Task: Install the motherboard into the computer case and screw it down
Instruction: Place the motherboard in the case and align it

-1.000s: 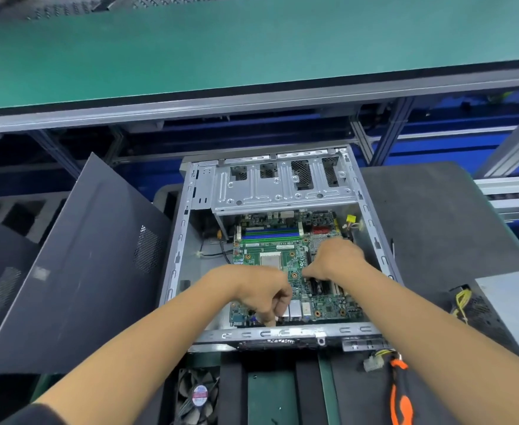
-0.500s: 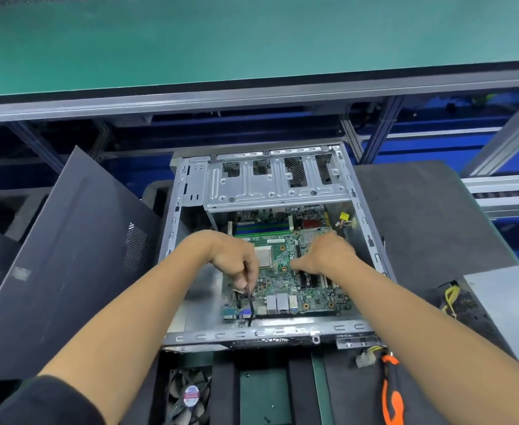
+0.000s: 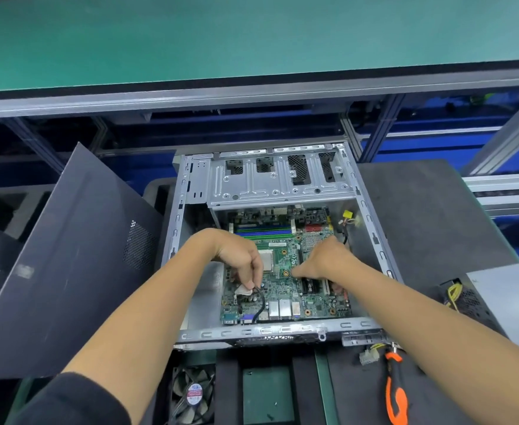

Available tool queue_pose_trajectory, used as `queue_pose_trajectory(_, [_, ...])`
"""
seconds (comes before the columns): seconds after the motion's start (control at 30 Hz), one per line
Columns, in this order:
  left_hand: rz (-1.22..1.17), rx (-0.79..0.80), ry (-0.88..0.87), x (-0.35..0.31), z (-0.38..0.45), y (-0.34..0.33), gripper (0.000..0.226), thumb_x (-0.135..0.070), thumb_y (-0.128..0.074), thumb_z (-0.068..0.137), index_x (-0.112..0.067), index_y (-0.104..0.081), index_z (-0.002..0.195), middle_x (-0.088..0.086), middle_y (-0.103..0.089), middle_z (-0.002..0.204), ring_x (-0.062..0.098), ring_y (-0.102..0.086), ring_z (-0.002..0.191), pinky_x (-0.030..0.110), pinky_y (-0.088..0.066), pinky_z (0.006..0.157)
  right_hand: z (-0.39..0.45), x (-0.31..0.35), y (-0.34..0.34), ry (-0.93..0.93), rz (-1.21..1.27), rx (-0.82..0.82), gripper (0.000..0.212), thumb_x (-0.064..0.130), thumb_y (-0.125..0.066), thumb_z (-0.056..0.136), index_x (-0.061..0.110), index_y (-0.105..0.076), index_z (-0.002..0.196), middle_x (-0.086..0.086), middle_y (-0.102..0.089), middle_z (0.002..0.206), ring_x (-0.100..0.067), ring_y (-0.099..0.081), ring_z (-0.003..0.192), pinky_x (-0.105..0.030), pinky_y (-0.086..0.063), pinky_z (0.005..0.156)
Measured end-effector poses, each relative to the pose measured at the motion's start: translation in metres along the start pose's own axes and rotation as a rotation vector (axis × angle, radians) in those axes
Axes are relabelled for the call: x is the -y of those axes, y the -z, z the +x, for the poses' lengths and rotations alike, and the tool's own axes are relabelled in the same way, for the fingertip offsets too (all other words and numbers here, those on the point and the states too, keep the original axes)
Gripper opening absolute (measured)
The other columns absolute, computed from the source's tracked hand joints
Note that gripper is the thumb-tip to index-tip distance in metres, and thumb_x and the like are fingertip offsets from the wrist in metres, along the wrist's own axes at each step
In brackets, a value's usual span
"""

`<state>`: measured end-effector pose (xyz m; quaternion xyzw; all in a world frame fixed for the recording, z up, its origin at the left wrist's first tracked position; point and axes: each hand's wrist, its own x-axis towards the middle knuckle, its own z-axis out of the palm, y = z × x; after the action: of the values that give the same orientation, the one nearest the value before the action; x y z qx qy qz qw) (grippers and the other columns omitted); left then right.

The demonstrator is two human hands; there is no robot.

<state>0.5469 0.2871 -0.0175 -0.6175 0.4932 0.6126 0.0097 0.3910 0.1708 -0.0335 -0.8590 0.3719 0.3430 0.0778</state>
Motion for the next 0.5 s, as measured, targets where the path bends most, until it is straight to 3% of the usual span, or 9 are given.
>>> queue_pose_trajectory(0.07, [-0.018, 0.012, -0.003, -0.004, 0.002, -0.001, 0.011, -0.006, -0.061, 0.09, -0.01, -0.07, 0.094, -0.001, -0.066, 0.073, 0.01, -0.056, 0.061, 0.027, -0.045, 0.068, 0.0, 0.0, -0.002, -0.012, -0.022, 0.057, 0.102, 0.078, -0.032, 0.083, -0.002, -0.029, 0.146, -0.016, -0.044, 0.137, -0.024, -0.054, 0.115, -0.029, -0.045, 0.085])
queue_pose_trajectory(0.17, [-0.059, 0.024, 0.008, -0.004, 0.003, -0.002, 0.013, -0.014, -0.059, 0.093, -0.012, -0.072, 0.093, 0.002, -0.063, 0.072, 0.008, -0.052, 0.054, 0.019, -0.043, 0.056, 0.003, -0.002, -0.001, -0.019, -0.01, 0.107, 0.101, 0.075, -0.037, 0.084, -0.004, -0.026, 0.145, -0.016, -0.045, 0.135, -0.023, -0.054, 0.114, -0.029, -0.045, 0.089])
queue_pose_trajectory(0.3, [-0.069, -0.006, 0.014, -0.002, 0.002, -0.001, 0.012, -0.02, -0.063, 0.091, -0.019, -0.073, 0.085, 0.0, -0.066, 0.07, 0.01, -0.055, 0.056, 0.015, -0.043, 0.052, 0.01, -0.009, 0.002, -0.018, -0.029, 0.065, 0.098, 0.075, -0.037, 0.084, 0.0, -0.028, 0.146, -0.019, -0.036, 0.14, -0.027, -0.047, 0.124, -0.033, -0.043, 0.1])
queue_pose_trajectory(0.43, [0.009, 0.026, 0.04, 0.001, 0.007, -0.009, 0.012, -0.02, -0.066, 0.088, -0.016, -0.07, 0.078, 0.0, -0.063, 0.068, 0.014, -0.054, 0.062, 0.019, -0.043, 0.058, 0.013, -0.012, 0.001, -0.001, -0.082, 0.091, 0.088, 0.072, -0.039, 0.085, 0.0, -0.042, 0.136, -0.017, -0.044, 0.134, -0.022, -0.054, 0.101, -0.034, -0.044, 0.1])
queue_pose_trajectory(0.5, [0.005, -0.037, 0.041, 0.002, 0.01, -0.011, 0.007, -0.019, -0.067, 0.088, -0.013, -0.072, 0.087, 0.005, -0.069, 0.078, 0.023, -0.062, 0.076, 0.027, -0.049, 0.071, 0.014, -0.012, 0.0, 0.019, -0.135, 0.071, 0.086, 0.073, -0.036, 0.085, 0.003, -0.048, 0.134, -0.014, -0.05, 0.127, -0.022, -0.055, 0.105, -0.034, -0.043, 0.1])
